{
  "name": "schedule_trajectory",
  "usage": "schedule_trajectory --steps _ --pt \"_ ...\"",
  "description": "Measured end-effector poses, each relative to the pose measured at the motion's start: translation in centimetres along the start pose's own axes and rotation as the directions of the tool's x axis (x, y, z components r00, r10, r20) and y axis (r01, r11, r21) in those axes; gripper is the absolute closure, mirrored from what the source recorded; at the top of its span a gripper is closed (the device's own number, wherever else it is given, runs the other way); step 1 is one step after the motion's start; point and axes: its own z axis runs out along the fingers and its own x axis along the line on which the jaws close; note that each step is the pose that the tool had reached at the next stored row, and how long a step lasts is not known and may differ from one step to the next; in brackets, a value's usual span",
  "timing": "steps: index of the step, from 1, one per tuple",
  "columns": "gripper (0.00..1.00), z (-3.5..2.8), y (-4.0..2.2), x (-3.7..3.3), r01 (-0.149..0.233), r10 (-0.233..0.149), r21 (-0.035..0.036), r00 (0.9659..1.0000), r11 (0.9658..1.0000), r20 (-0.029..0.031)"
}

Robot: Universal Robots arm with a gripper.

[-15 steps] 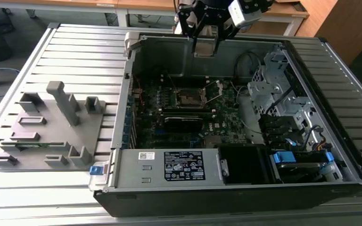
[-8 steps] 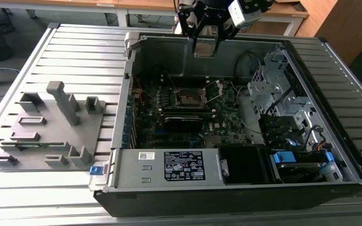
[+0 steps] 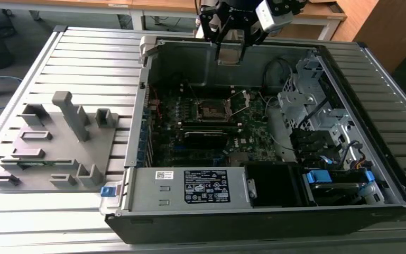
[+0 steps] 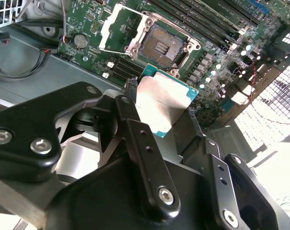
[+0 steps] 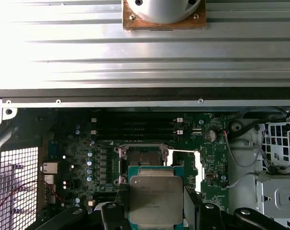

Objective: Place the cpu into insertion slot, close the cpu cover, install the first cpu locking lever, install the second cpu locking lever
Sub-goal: 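Place the cpu into insertion slot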

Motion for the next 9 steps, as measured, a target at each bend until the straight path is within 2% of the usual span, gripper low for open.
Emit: schedule_trajectory --steps 9 --pt "0.46 0.2 -0.01 -0.01 0.0 0.0 -0.0004 1.0 1.0 0.0001"
